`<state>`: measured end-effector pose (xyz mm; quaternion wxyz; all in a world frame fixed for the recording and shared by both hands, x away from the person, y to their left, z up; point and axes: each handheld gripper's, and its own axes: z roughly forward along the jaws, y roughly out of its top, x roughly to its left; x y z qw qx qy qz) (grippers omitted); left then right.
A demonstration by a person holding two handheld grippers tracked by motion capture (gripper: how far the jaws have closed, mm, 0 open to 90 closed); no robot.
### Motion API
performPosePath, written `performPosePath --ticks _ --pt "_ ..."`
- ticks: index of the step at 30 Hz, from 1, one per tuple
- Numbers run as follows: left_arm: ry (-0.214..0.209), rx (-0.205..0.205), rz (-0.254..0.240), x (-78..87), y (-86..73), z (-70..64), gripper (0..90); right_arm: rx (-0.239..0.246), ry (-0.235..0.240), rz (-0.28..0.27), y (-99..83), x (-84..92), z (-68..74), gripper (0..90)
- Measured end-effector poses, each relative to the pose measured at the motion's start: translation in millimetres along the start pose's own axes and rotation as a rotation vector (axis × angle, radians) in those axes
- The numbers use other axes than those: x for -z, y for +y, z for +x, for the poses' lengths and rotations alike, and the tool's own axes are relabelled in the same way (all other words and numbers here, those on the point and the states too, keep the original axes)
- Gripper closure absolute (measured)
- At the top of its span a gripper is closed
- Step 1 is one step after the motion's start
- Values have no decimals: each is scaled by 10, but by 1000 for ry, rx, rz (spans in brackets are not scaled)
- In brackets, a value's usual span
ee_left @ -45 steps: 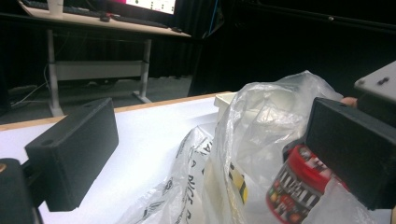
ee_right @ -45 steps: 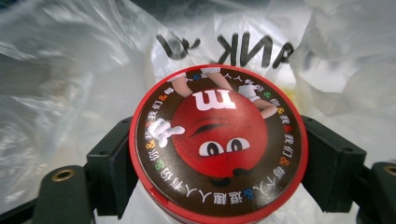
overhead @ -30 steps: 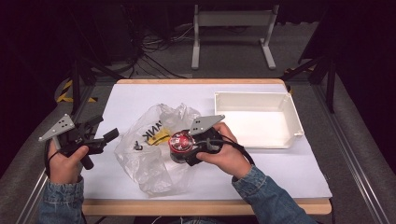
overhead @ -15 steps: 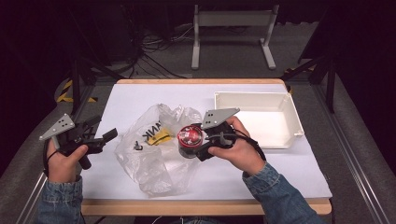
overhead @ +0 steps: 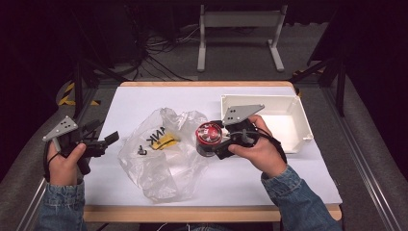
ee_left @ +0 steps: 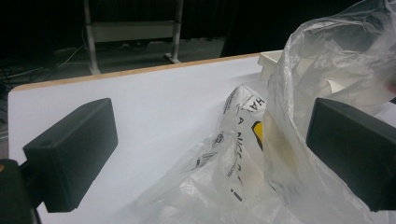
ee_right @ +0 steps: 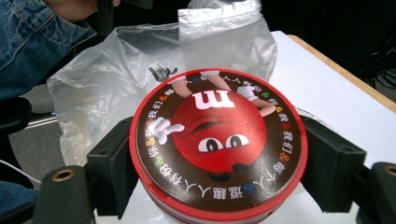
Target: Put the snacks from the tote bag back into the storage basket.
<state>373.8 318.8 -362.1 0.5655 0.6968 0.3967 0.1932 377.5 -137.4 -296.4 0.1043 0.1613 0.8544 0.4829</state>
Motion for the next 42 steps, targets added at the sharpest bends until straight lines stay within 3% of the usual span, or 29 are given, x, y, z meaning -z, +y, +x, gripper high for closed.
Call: performPosePath --ticks 6,9,11,19,26,32,35,39,42 --pt "-12 -14 28 -2 7 12 13 -8 -21 7 -6 122 -92 223" --pt "-21 9 27 -6 12 29 15 -17 -30 5 -18 178 -145 222" --pt "-24 0 32 -11 14 27 16 -18 -35 6 -23 215 -181 223" --pt "-96 -60 74 -31 9 10 19 9 -60 25 -35 342 -324 223" --pt "-177 -90 91 -29 -3 -12 31 -7 -64 50 -67 427 -530 223" --pt "-195 -110 101 -19 -9 -7 33 10 -90 76 -103 453 -673 223" --pt "-234 -115 110 -1 -13 -17 35 0 -99 75 -129 460 -741 223" --pt "-306 -163 148 23 -21 -26 33 -18 -104 76 -167 453 -865 223" --pt "-314 -176 162 36 -31 -32 29 -27 -103 86 -182 442 -953 223"
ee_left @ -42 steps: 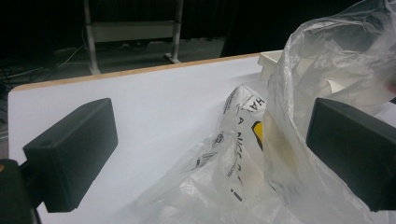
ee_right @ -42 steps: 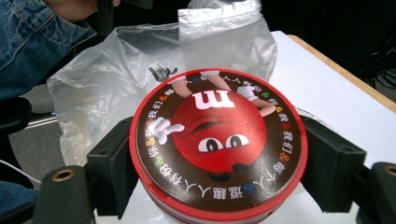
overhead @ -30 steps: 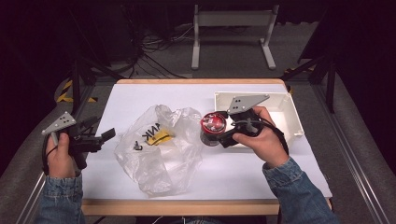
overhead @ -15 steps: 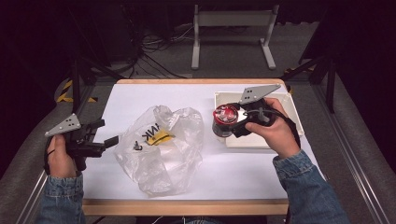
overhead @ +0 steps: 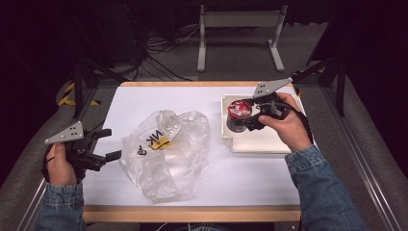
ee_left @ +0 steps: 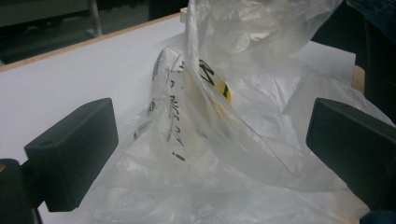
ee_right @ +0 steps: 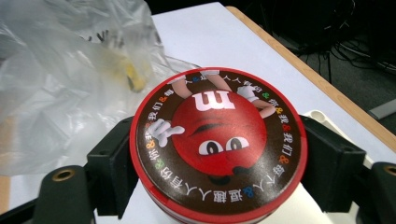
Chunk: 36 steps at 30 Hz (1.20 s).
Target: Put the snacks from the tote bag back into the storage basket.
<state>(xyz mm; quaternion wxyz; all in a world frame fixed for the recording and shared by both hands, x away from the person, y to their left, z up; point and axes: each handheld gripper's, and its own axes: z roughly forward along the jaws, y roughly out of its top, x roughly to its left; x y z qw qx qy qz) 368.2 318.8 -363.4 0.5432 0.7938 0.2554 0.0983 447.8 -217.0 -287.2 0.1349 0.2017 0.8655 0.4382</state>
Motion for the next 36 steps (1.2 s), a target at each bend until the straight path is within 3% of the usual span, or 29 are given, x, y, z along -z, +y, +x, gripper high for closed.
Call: performPosePath --ticks 9,23,36 --pt "53 10 9 51 -53 -29 26 -17 -33 3 -30 -84 -295 223" --pt "97 20 19 52 -81 -39 18 -78 -78 41 -229 -476 -626 223" --pt "99 19 24 55 -88 -37 19 -112 -83 74 -373 -740 -729 223"
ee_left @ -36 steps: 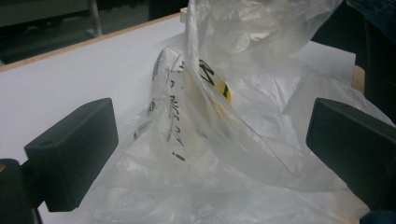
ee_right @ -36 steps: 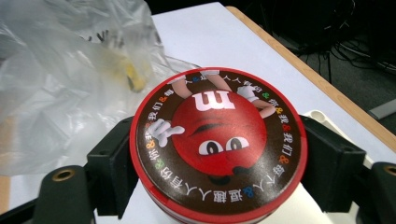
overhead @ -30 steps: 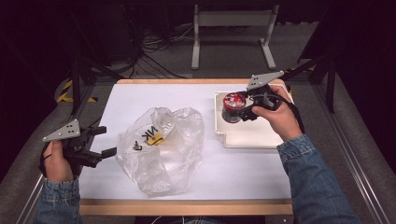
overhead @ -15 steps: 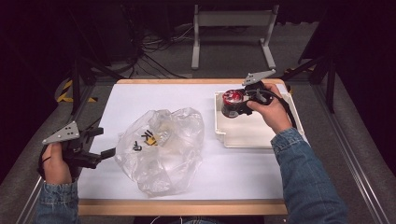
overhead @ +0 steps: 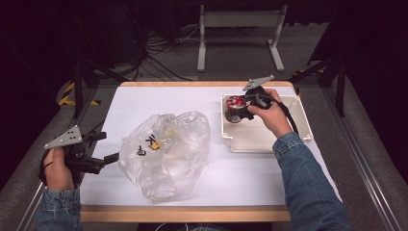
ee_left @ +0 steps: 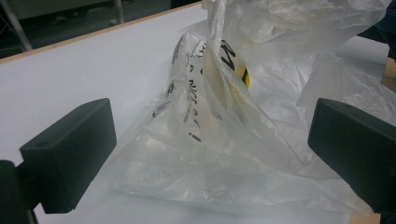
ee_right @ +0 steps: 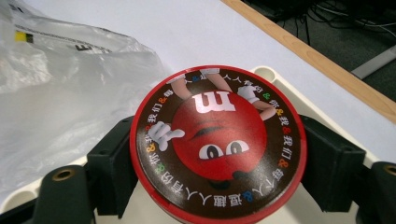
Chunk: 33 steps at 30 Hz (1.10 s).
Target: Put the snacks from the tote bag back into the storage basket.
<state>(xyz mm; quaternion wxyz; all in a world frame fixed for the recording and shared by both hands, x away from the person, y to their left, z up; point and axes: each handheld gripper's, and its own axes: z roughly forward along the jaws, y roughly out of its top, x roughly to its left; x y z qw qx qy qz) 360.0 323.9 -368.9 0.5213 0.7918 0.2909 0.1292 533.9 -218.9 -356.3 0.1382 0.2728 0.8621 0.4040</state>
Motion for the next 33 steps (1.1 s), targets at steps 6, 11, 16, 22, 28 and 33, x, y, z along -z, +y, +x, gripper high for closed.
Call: performPosePath --ticks 6,11,16,22,28,33 --pt "-1 5 0 -4 0 1 19 -18 -15 21 -98 -80 -54 223" --pt "2 5 2 -1 -1 6 20 -26 -30 29 -178 -138 -73 223" --pt "-1 8 8 -9 -2 7 20 -20 -33 36 -187 -188 -55 223" --pt "1 7 11 -16 -4 16 19 1 -30 57 -186 -280 -11 223" --pt "0 14 12 -22 -9 18 19 6 -37 77 -188 -320 -4 223" --pt "-2 17 16 -25 -9 16 19 10 -36 94 -197 -337 -6 223"
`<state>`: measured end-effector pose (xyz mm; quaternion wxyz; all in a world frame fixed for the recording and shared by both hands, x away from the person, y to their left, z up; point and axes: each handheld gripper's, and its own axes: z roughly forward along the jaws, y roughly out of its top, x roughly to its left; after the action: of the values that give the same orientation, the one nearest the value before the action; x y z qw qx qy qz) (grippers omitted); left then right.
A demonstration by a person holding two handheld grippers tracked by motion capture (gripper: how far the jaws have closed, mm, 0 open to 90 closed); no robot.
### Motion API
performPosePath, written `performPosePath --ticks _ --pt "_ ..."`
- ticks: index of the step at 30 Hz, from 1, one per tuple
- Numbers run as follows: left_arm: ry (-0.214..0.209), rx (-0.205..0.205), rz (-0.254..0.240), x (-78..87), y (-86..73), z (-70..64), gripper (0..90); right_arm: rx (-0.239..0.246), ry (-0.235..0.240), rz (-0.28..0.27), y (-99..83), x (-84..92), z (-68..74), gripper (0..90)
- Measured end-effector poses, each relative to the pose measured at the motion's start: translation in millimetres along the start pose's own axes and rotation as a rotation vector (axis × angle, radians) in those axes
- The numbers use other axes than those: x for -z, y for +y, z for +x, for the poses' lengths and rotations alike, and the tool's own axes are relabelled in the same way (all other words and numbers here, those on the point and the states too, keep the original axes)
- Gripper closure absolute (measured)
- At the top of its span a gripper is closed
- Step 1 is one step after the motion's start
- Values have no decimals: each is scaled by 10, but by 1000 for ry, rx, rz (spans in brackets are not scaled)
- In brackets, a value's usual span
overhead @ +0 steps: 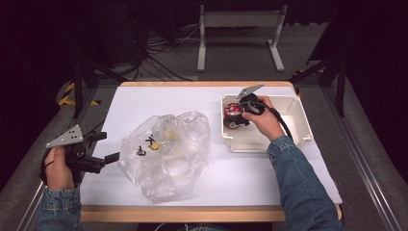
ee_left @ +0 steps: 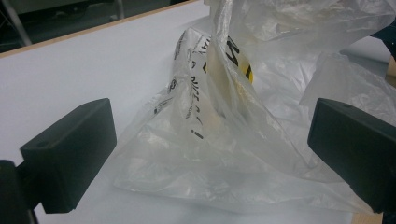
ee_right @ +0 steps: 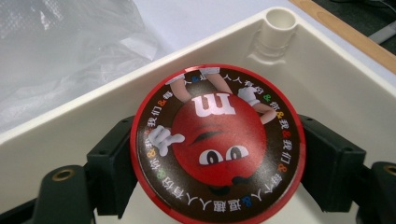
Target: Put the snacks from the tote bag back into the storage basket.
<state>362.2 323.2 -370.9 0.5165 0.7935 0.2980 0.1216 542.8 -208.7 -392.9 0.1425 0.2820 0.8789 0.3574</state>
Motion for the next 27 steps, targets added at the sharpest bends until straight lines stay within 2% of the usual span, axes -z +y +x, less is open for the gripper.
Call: performPosePath --ticks 1,3,4,9,16,18,19,22,26,27 --pt "0 -10 4 -3 2 4 20 0 3 3 -2 -3 2 223" --pt "-4 2 3 -15 -2 -5 20 5 5 10 -4 -15 5 222" --pt "-4 -7 4 -18 0 2 20 4 5 15 -1 -20 11 222" --pt "-6 0 6 -28 -2 1 20 15 9 36 3 -44 24 222" --pt "-5 -3 11 -36 -7 4 20 -1 4 41 -6 -44 19 217" --pt "-2 6 9 -31 -9 1 20 -1 4 37 -9 -38 22 160" --pt "-1 -2 11 -26 -9 9 20 -4 0 31 -6 -29 27 127" --pt "7 17 9 -23 -18 4 20 -11 -11 10 13 25 47 82" --pt "8 13 6 -11 -14 5 19 -6 -37 -6 29 122 65 72" --pt "9 20 1 -9 -13 -2 18 -9 -47 -13 38 198 80 72"
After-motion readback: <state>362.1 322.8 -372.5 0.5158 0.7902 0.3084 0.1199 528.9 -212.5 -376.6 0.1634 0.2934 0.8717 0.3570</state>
